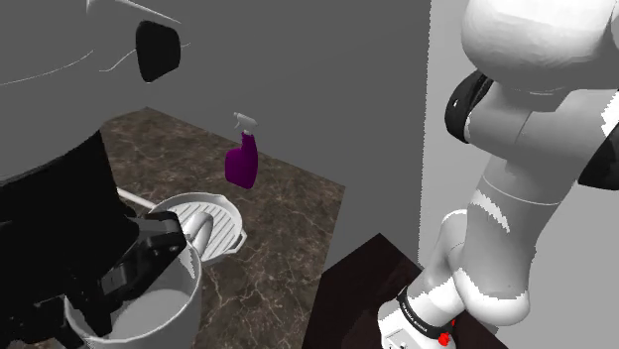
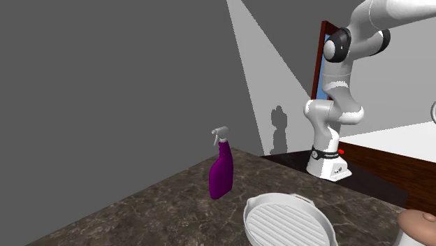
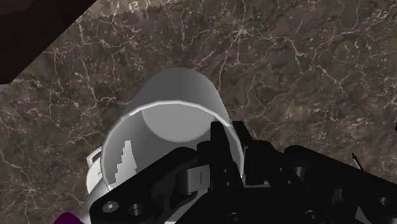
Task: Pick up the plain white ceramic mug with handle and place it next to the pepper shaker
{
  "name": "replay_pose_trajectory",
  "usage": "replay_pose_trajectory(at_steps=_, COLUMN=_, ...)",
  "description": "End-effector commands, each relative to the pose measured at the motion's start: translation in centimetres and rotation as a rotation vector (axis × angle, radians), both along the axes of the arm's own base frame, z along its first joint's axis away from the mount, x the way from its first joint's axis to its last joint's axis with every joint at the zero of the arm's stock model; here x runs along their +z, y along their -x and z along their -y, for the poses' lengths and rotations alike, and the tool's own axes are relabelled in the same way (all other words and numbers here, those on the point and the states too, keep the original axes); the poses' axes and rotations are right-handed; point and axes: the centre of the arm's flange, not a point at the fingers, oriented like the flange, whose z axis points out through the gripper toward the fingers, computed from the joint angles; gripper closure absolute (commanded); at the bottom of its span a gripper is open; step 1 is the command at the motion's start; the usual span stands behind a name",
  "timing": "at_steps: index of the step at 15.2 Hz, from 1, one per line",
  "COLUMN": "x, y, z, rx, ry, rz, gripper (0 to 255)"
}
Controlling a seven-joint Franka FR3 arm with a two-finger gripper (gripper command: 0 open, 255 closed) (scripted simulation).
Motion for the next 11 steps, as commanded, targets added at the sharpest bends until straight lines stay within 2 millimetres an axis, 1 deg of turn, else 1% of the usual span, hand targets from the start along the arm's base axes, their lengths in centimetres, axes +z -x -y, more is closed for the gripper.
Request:
replay_pose_trajectory(at_steps=1, x=0.0, y=1.2, z=-1.5, rx=-0.004, ry=0.001, rz=0.001, gripper=255)
replay_pose_trajectory(at_steps=11, x=-5.3, y=1.2, z=-1.5, rx=-0.004, ry=0.001, rz=0.001, gripper=255)
